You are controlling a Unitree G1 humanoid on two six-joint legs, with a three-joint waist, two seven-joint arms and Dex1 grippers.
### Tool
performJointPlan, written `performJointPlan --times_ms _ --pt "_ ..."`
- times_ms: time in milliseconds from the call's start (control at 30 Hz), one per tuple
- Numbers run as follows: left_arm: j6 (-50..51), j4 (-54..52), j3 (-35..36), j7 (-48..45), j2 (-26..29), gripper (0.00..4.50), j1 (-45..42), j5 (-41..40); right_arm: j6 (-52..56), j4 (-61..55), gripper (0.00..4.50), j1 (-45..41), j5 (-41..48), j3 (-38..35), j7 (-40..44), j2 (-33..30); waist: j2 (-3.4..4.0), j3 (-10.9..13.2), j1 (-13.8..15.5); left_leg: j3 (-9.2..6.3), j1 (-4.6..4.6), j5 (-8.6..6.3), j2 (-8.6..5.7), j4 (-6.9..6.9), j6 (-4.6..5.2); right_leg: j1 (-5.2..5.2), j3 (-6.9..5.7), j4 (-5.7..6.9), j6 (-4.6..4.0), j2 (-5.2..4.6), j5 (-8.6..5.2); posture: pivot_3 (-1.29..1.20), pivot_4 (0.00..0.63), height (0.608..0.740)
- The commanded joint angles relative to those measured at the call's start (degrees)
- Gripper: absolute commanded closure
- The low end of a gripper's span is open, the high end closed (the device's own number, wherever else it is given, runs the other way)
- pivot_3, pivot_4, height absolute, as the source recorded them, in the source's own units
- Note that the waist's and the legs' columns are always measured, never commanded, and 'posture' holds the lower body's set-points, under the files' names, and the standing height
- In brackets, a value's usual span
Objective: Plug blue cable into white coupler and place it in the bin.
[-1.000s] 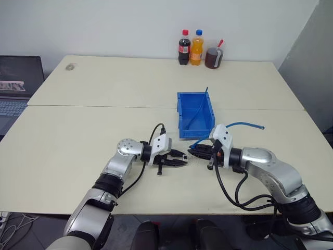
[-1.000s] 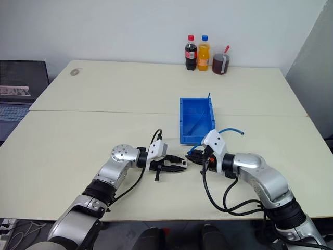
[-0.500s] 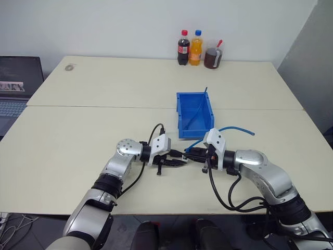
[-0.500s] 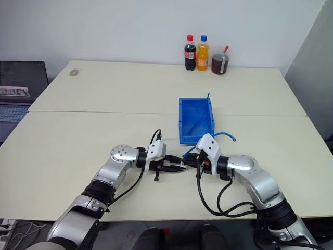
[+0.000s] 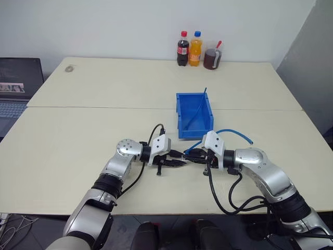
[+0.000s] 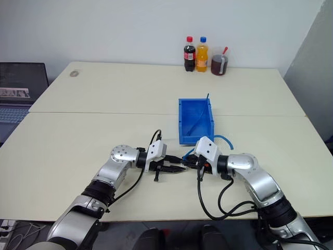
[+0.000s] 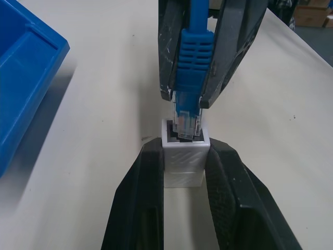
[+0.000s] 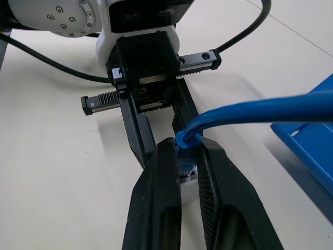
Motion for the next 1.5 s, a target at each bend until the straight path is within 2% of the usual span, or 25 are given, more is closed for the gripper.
performJointPlan --times_ms 33,333,667,900,1067,1500 --pt "-0.02 -0.63 -0.68 -1.22 0.42 3.73 0.88 0.59 -0.57 5.03 4.33 -1.69 -3.30 2.62 2.65 -0.39 0.01 -0.08 -0.13 0.01 0.03 0.00 0.00 0.00 0.00 0.00 0.02 0.01 0.00 0.01 0.00 0.00 0.150 0.740" --pt "-0.79 -1.09 -2.62 -0.86 2.13 3.73 3.41 3.45 -1.02 9.38 4.33 -4.03 -5.11 6.15 9.53 -1.23 0.02 -0.94 -0.29 0.04 0.19 0.00 0.12 -0.12 0.00 0.03 0.12 0.04 -0.06 0.18 -0.03 0.00 0.150 0.740" --pt "-0.33 -1.97 -2.06 -0.34 2.45 3.73 3.76 3.32 -2.94 12.69 4.33 -5.18 -7.25 7.81 11.79 -0.26 0.04 -1.43 -0.21 0.02 0.28 -0.01 0.14 -0.16 0.02 0.07 0.11 0.08 -0.17 0.23 -0.13 0.00 0.150 0.740" --pt "0.20 -3.27 -2.10 -0.45 2.59 3.73 4.56 3.11 -7.16 16.57 4.33 -5.76 -10.39 8.29 11.13 1.01 0.07 -1.46 -0.33 0.03 0.39 -0.01 0.14 -0.17 0.02 0.10 0.15 0.16 -0.03 0.25 -0.27 0.00 0.150 0.740" --pt "0.43 -3.59 -2.23 -0.56 2.65 3.73 4.58 2.97 -5.21 17.89 4.33 -5.53 -10.31 8.25 11.18 2.61 0.05 -1.44 -0.79 0.03 1.38 -0.05 0.19 -0.34 0.05 0.99 0.17 0.21 -0.33 0.29 -0.52 0.00 0.150 0.740" --pt "0.19 -3.48 -2.60 -0.81 2.35 3.73 4.13 2.98 -5.21 21.22 4.33 -1.84 -12.56 10.37 10.72 2.83 0.08 -1.79 -1.26 0.00 1.56 -0.05 0.20 -0.41 0.05 1.09 0.19 0.28 -0.38 0.32 -0.57 0.00 0.150 0.740"
